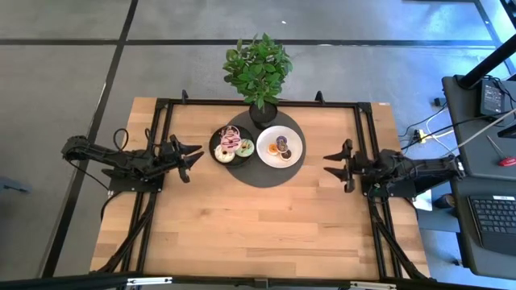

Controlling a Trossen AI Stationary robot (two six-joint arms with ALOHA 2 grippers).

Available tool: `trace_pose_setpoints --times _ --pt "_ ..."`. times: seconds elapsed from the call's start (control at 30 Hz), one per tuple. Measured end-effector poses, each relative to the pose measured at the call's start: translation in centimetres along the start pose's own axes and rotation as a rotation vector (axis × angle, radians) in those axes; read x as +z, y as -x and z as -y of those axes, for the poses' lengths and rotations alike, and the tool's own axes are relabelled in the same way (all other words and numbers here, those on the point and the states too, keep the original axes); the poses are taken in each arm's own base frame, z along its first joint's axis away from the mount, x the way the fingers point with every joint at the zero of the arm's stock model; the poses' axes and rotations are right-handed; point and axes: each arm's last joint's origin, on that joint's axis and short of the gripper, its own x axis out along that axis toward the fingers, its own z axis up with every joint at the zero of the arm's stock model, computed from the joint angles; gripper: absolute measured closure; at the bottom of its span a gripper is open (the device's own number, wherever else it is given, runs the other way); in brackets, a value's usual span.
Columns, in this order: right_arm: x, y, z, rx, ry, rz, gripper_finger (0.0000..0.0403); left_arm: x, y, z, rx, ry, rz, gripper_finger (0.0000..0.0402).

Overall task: Pick & Place donuts
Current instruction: Return to Home Position

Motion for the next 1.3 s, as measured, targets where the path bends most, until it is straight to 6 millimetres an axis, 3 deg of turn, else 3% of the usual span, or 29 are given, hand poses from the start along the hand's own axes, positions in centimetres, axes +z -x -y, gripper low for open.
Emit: trace_pose_setpoints --times 1.3 --pt "-0.19 -0.04 -0.01 0.064 -0.033 -0.036 0.0214 0.01 0.00 0.00 0.001 0.000 0.001 0.0277"
